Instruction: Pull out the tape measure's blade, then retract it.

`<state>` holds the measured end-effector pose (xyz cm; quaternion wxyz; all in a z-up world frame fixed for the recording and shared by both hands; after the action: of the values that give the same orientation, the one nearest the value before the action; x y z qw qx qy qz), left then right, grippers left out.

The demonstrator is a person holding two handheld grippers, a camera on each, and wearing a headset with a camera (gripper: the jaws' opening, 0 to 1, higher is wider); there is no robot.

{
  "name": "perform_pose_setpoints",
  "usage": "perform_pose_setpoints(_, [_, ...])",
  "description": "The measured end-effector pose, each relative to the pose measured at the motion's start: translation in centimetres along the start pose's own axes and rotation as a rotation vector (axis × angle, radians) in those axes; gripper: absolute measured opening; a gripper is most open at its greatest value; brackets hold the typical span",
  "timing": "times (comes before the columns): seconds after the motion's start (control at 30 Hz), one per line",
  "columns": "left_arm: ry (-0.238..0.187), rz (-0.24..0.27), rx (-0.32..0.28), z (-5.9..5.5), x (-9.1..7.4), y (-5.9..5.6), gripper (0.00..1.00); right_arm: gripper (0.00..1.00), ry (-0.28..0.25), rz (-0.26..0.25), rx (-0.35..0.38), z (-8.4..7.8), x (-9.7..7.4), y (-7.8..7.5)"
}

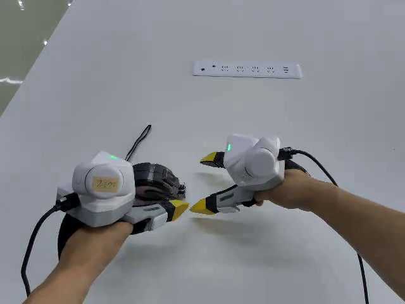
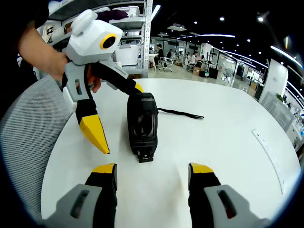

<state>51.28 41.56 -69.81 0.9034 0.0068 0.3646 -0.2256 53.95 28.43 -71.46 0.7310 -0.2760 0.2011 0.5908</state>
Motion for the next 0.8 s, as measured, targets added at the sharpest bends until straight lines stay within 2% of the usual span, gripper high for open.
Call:
perform_pose_setpoints(0.13, [-0.027, -0.034, 0.025, 0.4, -0.4, -0.1, 0.93, 0.71, 0.005, -0.022, 0.009, -0.6, -0.5, -0.1])
perform_pose_setpoints(0.2, [-0.032, -0.048, 0.048, 0.5, -0.5, -0.2, 0.95, 0.72, 0.002, -0.027, 0.025, -0.7, -0.8, 0.0])
perform_pose_setpoints(0.47, [-0.028, -0.107, 0.114, 0.4, -0.6, -0.6, 1.0, 0.85, -0.025, -0.067, 0.107, -1.3, -2.2, 0.2])
perform_pose_setpoints(0.8, [-0.034, -0.12, 0.132, 0.5, -0.7, -0.5, 1.0, 0.96, -0.039, -0.095, 0.138, -1.5, -3.2, 0.3])
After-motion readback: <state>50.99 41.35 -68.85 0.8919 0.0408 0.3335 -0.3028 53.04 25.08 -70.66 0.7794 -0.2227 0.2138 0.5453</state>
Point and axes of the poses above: the centre of the closed fingertips' face, and the gripper's own axes: x roughly forward along the fingers, y roughly to its left, z roughly out of its top, the point moved 5 cm from there along -x, roughly backward along the fingers, and after that the axes turned 7 degrees about -x, right-handed, at the moved point
